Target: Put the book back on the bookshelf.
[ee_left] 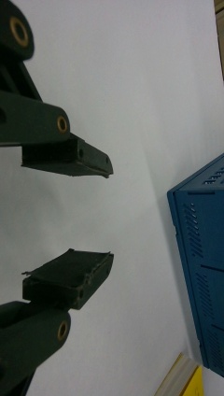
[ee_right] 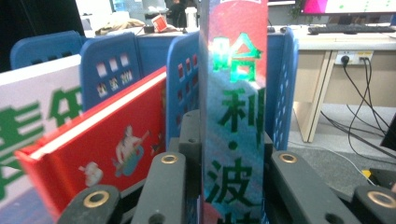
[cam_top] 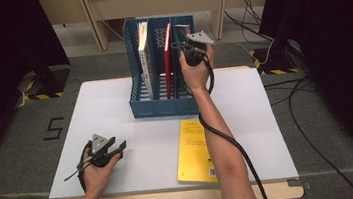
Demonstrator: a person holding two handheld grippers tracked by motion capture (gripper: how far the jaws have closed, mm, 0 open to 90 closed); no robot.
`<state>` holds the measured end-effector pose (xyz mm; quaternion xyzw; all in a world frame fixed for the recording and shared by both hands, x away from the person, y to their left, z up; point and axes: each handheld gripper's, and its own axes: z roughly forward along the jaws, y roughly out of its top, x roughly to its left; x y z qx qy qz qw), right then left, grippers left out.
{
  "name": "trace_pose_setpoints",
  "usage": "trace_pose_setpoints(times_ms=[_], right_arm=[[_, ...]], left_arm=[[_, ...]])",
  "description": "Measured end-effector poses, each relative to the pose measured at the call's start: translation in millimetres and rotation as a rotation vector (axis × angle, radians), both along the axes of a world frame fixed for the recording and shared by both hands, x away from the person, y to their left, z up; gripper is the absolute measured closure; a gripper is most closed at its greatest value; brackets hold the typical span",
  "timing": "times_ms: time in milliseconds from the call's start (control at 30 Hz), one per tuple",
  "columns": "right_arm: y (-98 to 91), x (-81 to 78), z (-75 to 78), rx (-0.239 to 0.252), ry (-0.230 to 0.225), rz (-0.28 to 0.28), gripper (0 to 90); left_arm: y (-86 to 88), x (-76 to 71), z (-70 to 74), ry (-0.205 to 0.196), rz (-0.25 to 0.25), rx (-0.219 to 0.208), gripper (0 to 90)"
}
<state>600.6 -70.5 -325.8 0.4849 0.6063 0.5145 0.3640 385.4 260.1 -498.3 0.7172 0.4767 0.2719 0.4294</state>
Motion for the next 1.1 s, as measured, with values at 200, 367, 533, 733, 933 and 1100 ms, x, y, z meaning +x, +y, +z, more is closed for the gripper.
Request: trace_pose_setpoints(times_ms=[200, 367, 533, 733, 933, 1100], right_arm=[[-11.0, -11.3, 21.0, 0.027, -0.017, 0.013, 75.0], [-12.0, -15.1, 24.0, 0.018, -0.008, 0.016, 75.0], [-13.2, -19.5, 23.5, 0.041, 0.002, 0.034, 75.0], [-15.0, -28.3, 32.5, 0.040, -0.020, 0.040, 75.0], [-22.5, -52.6, 44.5, 0.052, -0.042, 0.065, 75.0], [-28.3, -71.6, 49.2, 0.042, -0.039, 0.083, 75.0]], left_arm=[[-0.6, -0.2, 0.3, 0.002, 0.002, 0.008, 49.8], [-2.1, 0.1, -0.1, -0.002, -0.001, 0.016, 50.1], [-1.8, 0.4, -0.2, 0.001, -0.001, 0.010, 50.3], [-2.3, 0.0, 0.1, 0.000, -0.001, 0.006, 50.6], [-11.6, 0.3, 6.0, -0.017, -0.031, -0.023, 53.1], [-27.6, 4.2, 15.2, -0.029, -0.074, -0.035, 56.9]])
